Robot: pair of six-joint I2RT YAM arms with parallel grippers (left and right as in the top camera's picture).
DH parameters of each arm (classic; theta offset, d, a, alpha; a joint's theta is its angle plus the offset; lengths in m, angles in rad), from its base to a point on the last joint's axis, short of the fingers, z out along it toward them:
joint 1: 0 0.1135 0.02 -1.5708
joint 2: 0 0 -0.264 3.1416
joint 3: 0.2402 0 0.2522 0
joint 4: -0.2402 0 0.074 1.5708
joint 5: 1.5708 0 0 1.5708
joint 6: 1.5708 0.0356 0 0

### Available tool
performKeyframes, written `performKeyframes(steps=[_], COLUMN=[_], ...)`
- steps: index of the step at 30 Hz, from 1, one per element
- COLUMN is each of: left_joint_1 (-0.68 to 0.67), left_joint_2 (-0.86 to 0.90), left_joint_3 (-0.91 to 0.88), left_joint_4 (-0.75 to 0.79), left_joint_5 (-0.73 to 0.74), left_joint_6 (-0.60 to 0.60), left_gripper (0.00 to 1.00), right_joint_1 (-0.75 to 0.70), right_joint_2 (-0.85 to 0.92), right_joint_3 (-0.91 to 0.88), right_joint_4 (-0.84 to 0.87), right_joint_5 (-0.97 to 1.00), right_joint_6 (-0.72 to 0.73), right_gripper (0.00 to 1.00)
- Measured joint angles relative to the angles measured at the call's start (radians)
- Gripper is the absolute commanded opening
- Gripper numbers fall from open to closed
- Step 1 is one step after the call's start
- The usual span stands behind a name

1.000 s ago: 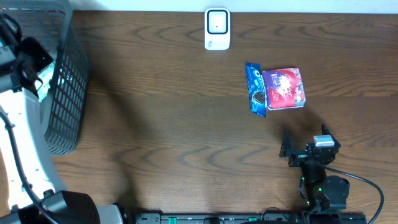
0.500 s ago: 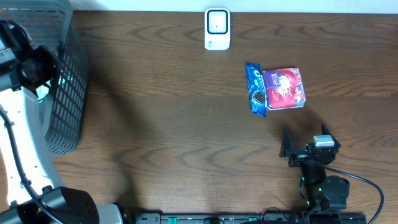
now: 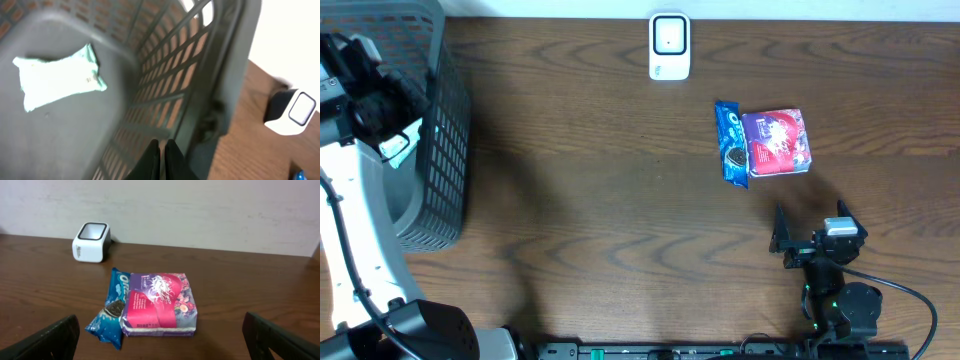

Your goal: Scan the item barcode

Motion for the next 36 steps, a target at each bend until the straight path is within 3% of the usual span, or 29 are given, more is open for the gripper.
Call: performKeyframes(steps=[5,13,36], left_joint_1=[-0.006,-0.005,0.0], left_joint_2=[0.005,0.116,0.138], left_joint_3=[0.0,0.0,0.0], left_joint_4=[0.12,0.147,0.203], left_joint_5=[-0.021,-0.031,0.211], left_joint_6=[0.0,-0.002,0.0], left_gripper=[0.07,0.07,0.07], right_joint_1=[0.0,0.0,0.0], right_joint_2=[0.0,0.0,0.0], right_joint_3=[0.0,0.0,0.0], right_joint_4=[0.0,0.0,0.0], right_joint_5=[0.0,0.0,0.0], right_joint_6=[0.0,0.0,0.0], right_gripper=[0.99,0.99,0.99])
